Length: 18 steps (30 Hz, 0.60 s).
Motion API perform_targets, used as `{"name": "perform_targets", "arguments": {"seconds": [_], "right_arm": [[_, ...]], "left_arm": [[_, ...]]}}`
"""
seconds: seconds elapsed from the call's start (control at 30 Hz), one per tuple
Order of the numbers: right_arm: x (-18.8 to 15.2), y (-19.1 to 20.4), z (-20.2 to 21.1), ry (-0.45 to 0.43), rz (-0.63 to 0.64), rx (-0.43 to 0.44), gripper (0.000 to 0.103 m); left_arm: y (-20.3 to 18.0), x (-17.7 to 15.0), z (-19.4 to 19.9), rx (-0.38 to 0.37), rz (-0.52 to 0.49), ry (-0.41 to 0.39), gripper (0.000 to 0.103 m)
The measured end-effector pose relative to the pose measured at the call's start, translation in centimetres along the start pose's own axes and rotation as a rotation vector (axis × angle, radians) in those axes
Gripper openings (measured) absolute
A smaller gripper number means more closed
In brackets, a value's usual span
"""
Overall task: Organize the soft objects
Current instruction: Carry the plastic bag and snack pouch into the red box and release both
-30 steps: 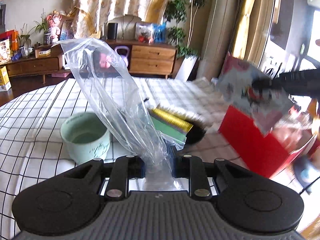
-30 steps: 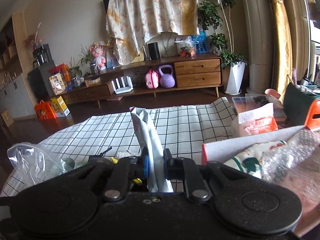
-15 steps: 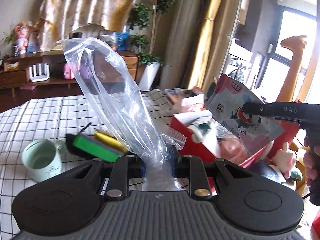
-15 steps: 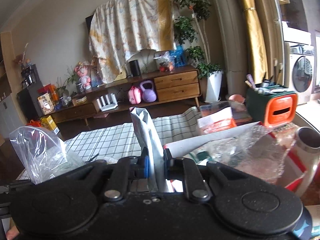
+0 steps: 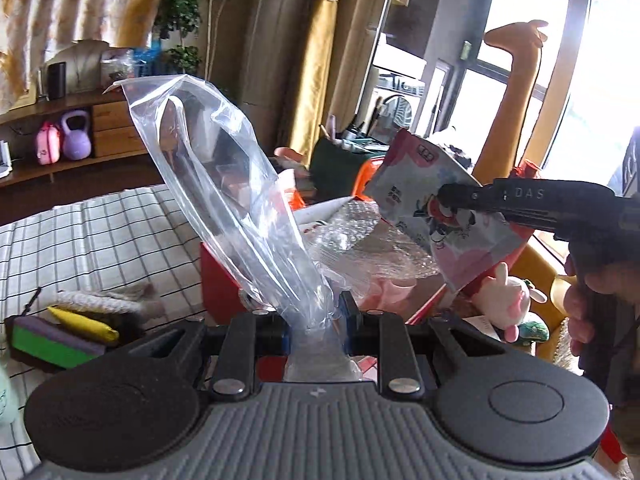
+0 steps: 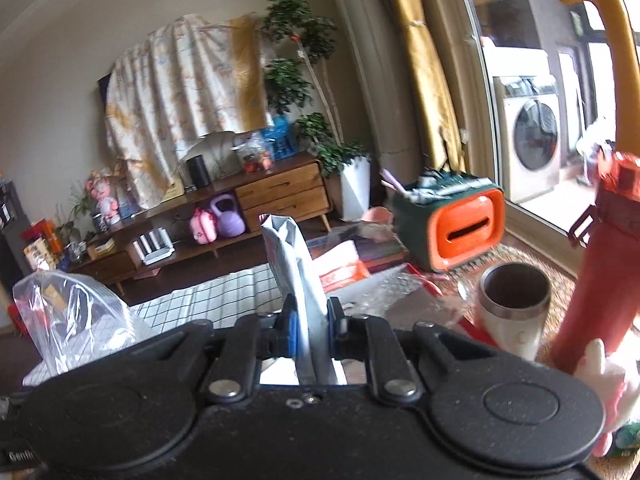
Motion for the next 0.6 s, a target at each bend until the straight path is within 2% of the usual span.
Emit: {"name": "perform_targets", "arguments": {"seconds": [0.13, 0.23, 0.4, 0.6], "right_arm": [[-0.1, -2.7, -1.5, 0.028, -0.072, -0.032, 0.013], [-0.6, -3.7, -2.4, 0.041, -0.094, -0.047, 0.013], [-1.1, -4.5, -4.0, 0.051, -0.1, -0.066, 0.013], [-1.9, -5.1, -6.1, 0.078, -0.11, -0.077, 0.013]], "left_arm": [[-1.8, 0.3, -2.6, -0.03, -0.009, 0.028, 0.022], [-2.4, 0.7, -4.4, -0.025, -0.024, 0.037, 0.022], [-2.9, 1.5, -7.6, -0.027, -0.026, 0.06, 0.022], [-2.1, 0.7, -11.1, -0.041, -0.005, 0.11, 0.022]]}}
Point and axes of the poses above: each gripper's, at about its wrist camera, not at the fingertips, and z roughly against the way its jaws point, y to its left, x to its top, the point moved 5 cm from there along -z, roughly the way its jaws point, and after that the axes turned 6 degrees about -y, right-handed, at the moved point
